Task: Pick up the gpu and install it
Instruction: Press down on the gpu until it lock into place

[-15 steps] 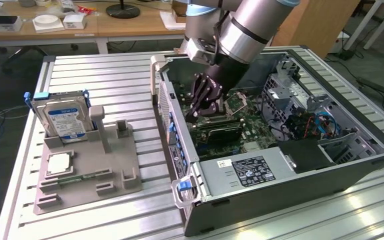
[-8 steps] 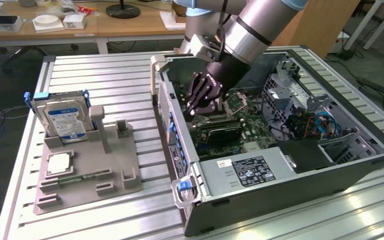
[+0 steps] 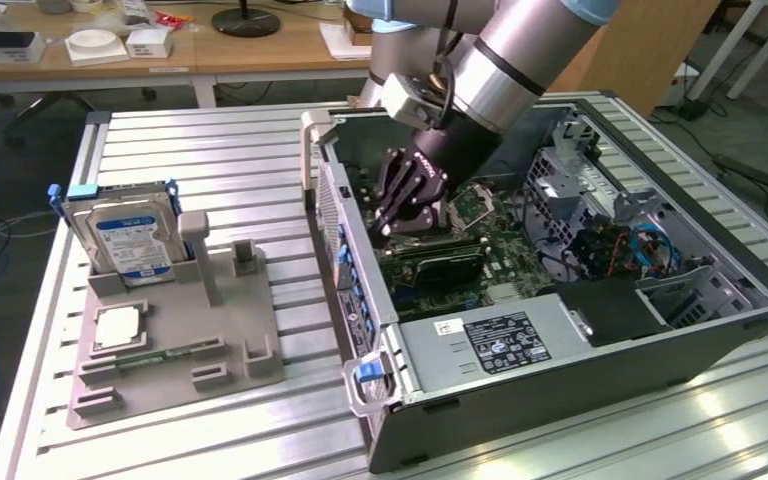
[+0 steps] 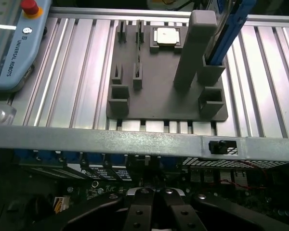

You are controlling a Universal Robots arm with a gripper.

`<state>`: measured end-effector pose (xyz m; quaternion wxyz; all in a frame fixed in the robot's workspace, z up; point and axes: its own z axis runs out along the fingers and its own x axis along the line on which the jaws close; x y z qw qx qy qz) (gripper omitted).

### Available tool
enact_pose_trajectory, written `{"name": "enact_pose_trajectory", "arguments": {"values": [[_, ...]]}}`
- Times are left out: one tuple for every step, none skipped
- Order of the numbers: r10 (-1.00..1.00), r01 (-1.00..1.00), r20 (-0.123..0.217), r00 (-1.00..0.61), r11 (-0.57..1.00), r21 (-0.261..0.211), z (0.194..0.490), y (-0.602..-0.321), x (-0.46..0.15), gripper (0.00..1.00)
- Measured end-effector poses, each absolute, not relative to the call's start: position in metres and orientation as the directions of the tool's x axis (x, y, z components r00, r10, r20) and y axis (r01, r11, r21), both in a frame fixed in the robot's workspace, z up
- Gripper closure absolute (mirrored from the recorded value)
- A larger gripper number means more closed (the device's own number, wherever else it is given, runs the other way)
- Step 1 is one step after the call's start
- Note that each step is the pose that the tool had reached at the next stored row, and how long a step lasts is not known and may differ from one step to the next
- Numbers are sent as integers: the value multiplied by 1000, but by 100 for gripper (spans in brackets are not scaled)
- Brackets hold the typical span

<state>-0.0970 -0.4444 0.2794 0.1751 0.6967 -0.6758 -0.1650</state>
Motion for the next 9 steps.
{"name": "enact_pose_trajectory", "arguments": {"values": [[-999, -884, 7, 35, -27, 467, 279, -445, -97, 90], [-999, -884, 7, 37, -30, 467, 278, -445, -97, 90], [-999, -883, 7, 40, -32, 467, 277, -445, -97, 90], [-999, -883, 8, 43, -35, 468, 276, -445, -97, 90], [-999, -883, 8, 47, -38, 468, 275, -445, -98, 90], [-999, -883, 8, 50, -41, 468, 274, -445, -98, 90], [-999, -884, 6, 54, -45, 466, 272, -445, -97, 90], [-998, -884, 5, 55, -46, 466, 270, -445, -98, 90], [-998, -883, 6, 56, -47, 467, 268, -445, -98, 90]]}}
